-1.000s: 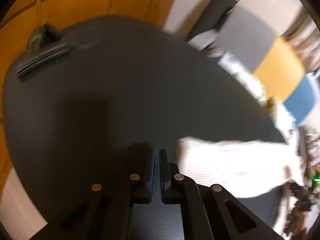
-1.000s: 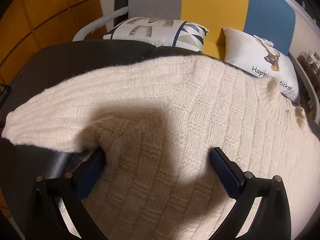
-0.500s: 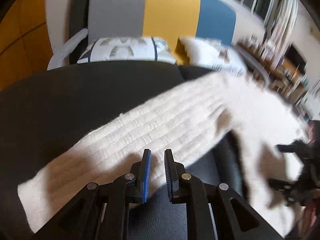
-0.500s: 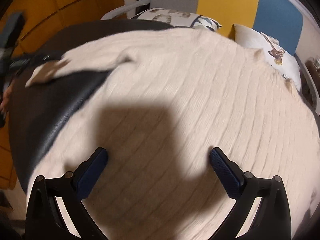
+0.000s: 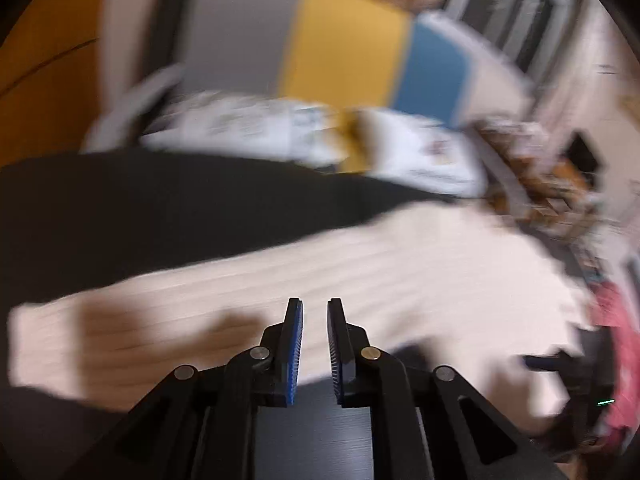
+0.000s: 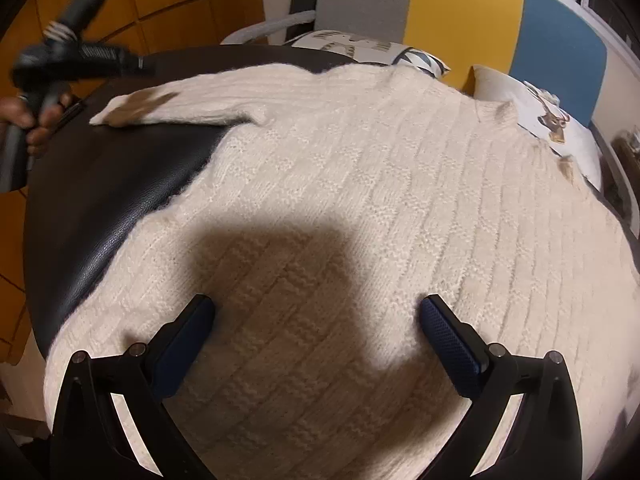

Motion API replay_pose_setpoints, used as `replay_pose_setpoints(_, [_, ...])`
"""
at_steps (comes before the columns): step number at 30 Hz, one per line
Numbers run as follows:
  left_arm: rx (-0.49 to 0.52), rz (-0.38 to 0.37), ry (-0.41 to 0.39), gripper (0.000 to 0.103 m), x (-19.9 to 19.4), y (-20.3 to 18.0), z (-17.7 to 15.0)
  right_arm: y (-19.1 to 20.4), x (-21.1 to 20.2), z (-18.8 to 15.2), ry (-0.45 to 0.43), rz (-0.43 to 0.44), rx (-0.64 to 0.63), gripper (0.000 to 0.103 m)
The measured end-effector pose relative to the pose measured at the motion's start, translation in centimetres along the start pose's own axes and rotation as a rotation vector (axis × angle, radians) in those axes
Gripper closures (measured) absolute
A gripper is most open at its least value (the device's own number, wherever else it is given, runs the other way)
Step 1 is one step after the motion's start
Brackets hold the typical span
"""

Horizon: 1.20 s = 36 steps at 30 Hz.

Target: Fold clothes

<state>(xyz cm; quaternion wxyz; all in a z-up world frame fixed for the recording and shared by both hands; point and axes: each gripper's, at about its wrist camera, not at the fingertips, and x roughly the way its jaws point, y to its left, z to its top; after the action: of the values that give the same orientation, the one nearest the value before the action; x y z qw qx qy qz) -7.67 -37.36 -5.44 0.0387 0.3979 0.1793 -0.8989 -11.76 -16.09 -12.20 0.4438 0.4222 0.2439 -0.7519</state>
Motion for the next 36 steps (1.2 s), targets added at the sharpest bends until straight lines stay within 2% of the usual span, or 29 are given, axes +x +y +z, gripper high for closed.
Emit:
replay_pose_setpoints(2, [0.096,-0.055,0.030,0.091,1.9,-4.6,0.4,0.5,-1.4,0.1,-0.024,-0.036,-0.023,0.000])
replay_pose_setpoints(4, [0.185,-0.076,0.081,0.091,3.8,-8.6,0.1,0.3,-2.6,0.0,-0.037,-0.046,-0.016,0.000])
replay_pose_setpoints(5, [0.209,-0.060,0.118,0.091,5.6,-9.9,-0.1,0.0,-3.0,0.0,-0.032,-0.048,-0.007,0.000])
replay_pose_setpoints(8, [0.216,0.035,0.203,0.091,9.8,-10.1,-0.7,-0.4,-3.5,-1.8,0.020,-0.080,-0.015,0.000])
replay_pose_setpoints(10, [0.198,0.056,0.200,0.091,11.2,-9.4,-1.7,-0.8,-3.1,-3.2,0.072,-0.076,-0.010,0.000])
replay_pose_setpoints(13, [0.163,0.052,0.195,0.091,10.7,-9.1,-1.8,-1.8,-3.0,-5.0,0.067,-0.012,0.060,0.000])
replay_pose_setpoints(16, [0.153,0.077,0.205,0.091,10.1,-10.1,-1.5,-1.7,-3.2,-5.4,0.037,-0.018,0.064,0.000])
replay_pose_setpoints(20, [0.113,-0.006,0.148,0.091,6.5,-11.8,-1.8,-1.7,-3.4,-5.6,0.026,-0.025,0.060,0.000])
replay_pose_setpoints(22, [0.092,-0.045,0.137,0.091,5.1,-12.9,-2.9,-1.7,-3.7,-5.6,0.027,-0.036,0.060,0.000])
replay_pose_setpoints(25, [0.081,-0.059,0.142,0.091,4.0,-14.2,-5.7,-1.7,-5.2,-5.7,0.008,-0.077,0.043,0.000])
replay_pose_setpoints(29, [0.071,-0.035,0.177,0.091,4.8,-14.8,-8.9,-2.2,-7.4,-7.4,0.021,-0.115,0.043,0.000])
replay_pose_setpoints(30, [0.072,-0.010,0.197,0.091,5.4,-14.9,-10.0,-2.2,-7.5,-7.9,0.036,-0.129,0.045,0.000])
replay_pose_setpoints(32, [0.103,0.038,0.169,0.091,6.2,-15.0,-11.1,-2.9,-7.4,-9.4,0.066,-0.109,0.086,0.000])
replay_pose_setpoints(36, [0.031,0.055,0.158,0.091,5.6,-15.2,-10.8,-3.9,-7.7,-10.8,0.057,-0.075,0.152,0.000])
